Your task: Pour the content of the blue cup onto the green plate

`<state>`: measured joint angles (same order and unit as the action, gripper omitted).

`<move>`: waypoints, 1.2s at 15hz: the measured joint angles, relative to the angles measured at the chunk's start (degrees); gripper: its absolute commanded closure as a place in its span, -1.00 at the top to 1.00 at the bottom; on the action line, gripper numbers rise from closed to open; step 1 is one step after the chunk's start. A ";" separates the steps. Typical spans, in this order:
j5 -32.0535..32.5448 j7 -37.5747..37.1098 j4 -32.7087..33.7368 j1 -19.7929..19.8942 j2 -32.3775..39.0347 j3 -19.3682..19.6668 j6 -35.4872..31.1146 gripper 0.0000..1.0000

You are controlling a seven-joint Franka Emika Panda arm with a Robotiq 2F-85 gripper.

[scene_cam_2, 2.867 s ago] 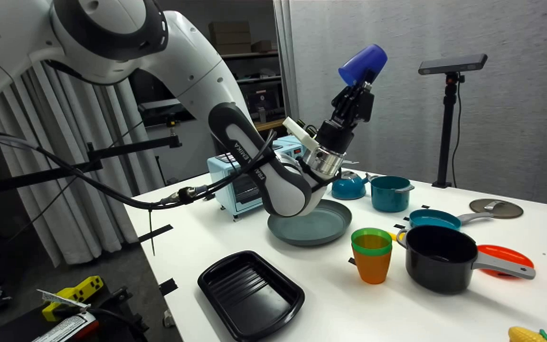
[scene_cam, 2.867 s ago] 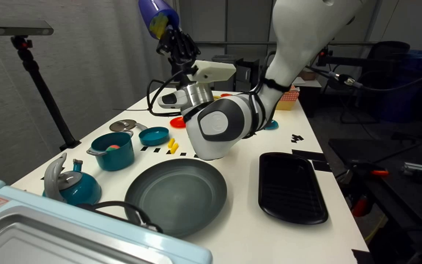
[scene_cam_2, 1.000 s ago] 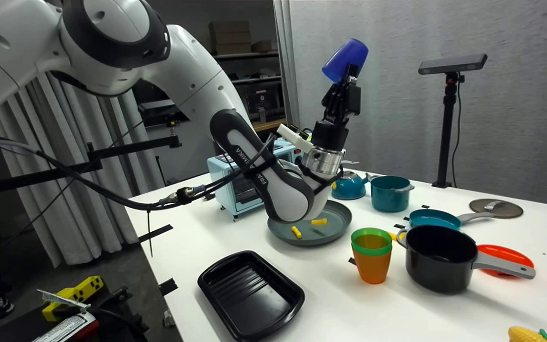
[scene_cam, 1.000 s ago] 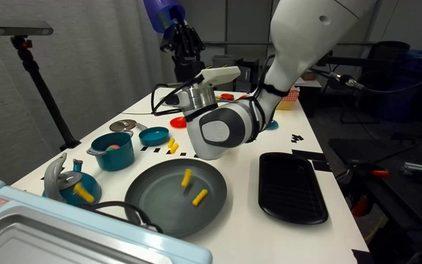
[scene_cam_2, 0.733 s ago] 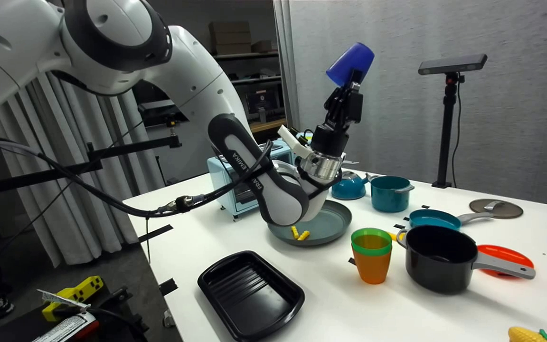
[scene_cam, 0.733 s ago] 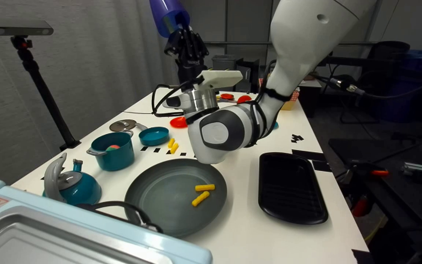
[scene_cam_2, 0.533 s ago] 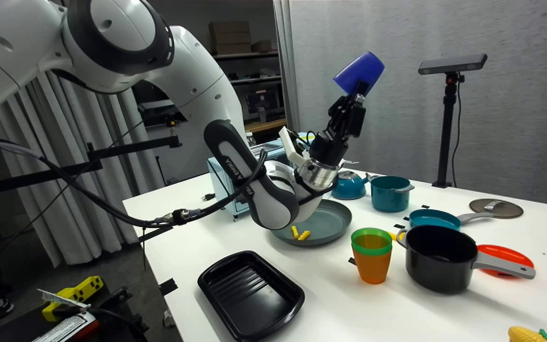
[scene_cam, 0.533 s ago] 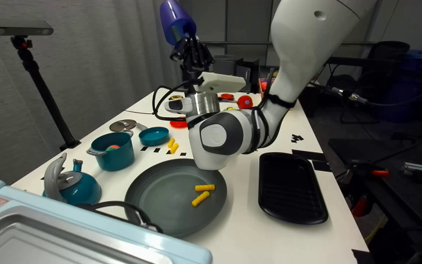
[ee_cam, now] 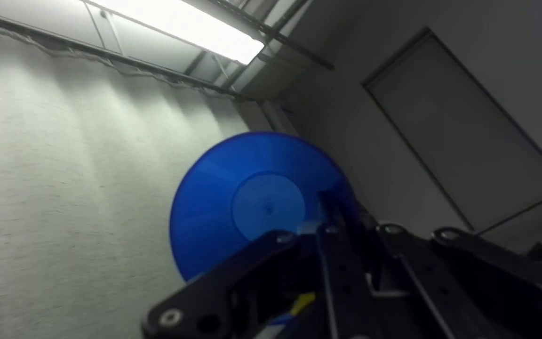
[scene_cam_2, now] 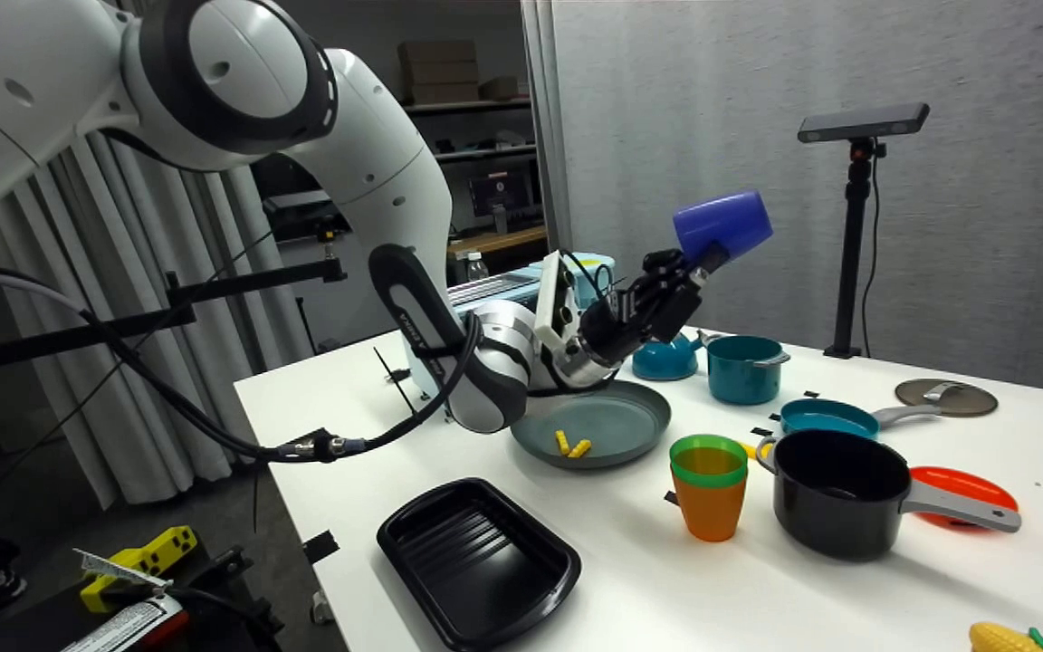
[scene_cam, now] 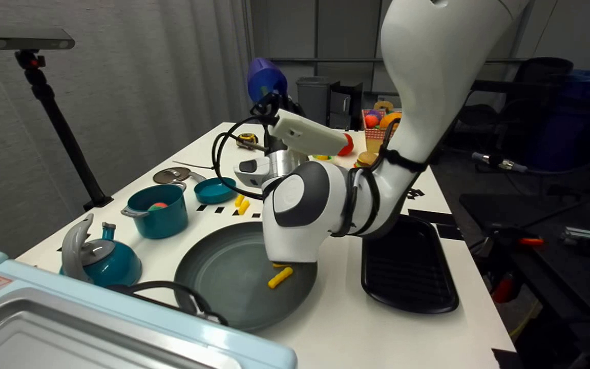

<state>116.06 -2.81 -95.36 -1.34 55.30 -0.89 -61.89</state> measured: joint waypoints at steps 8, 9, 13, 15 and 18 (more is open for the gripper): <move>-14.02 0.32 4.32 2.54 -4.36 -2.39 -12.37 -0.96; -15.17 1.19 4.71 3.54 -6.72 -2.34 -14.76 -0.96; -21.00 6.93 9.13 7.50 -14.61 -1.89 -24.66 -0.96; -25.46 10.80 12.57 9.21 -17.17 -1.56 -29.66 -0.96; -33.99 12.71 15.20 10.36 -18.24 -1.51 -34.98 -0.96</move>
<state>82.06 9.90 -80.15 9.02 37.06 -2.39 -96.87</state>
